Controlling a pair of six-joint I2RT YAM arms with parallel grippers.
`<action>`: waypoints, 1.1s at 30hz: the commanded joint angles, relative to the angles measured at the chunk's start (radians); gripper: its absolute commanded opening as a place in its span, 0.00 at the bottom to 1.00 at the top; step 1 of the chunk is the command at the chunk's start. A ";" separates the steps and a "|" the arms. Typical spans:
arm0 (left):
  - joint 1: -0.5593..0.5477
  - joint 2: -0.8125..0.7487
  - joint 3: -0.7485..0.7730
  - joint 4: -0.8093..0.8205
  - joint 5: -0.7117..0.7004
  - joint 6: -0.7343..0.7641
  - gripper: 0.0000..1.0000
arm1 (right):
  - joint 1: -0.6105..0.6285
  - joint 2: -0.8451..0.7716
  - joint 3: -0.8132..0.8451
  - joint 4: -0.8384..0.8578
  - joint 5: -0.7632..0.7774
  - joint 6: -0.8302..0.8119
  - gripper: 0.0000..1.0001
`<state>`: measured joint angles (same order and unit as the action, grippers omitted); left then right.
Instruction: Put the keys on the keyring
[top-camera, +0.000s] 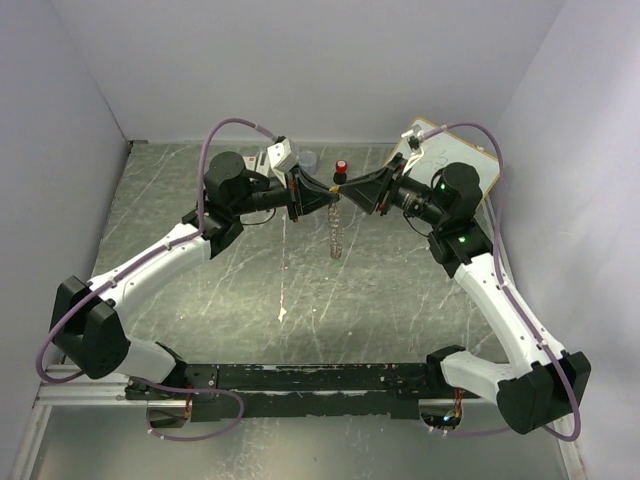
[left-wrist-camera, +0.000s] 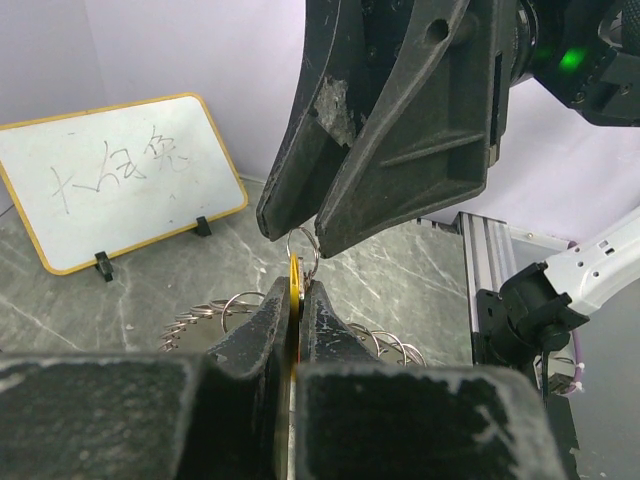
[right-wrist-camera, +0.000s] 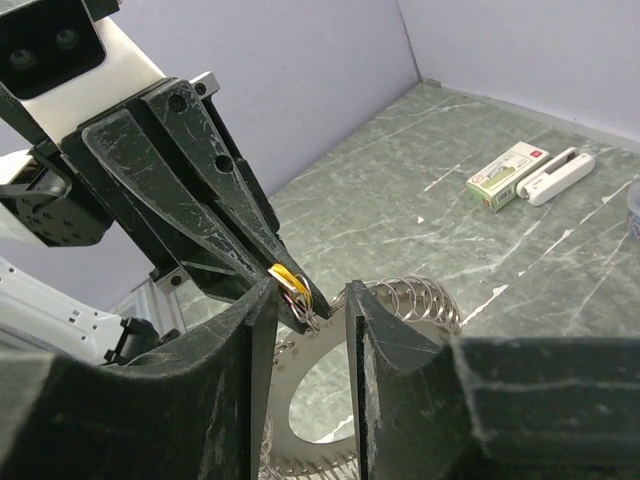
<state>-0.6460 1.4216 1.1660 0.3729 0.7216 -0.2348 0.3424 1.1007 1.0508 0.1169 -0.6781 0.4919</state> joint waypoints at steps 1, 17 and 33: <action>-0.006 0.005 0.046 0.043 0.002 0.007 0.07 | 0.007 0.006 0.007 0.056 -0.030 0.014 0.32; -0.009 0.008 0.047 0.043 -0.001 0.009 0.07 | 0.018 0.022 0.003 0.072 -0.073 0.027 0.16; -0.009 0.005 0.052 0.042 -0.005 0.005 0.07 | 0.018 -0.001 -0.011 0.065 -0.041 0.019 0.00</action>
<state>-0.6498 1.4292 1.1667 0.3710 0.7219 -0.2352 0.3500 1.1297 1.0508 0.1738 -0.7250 0.5125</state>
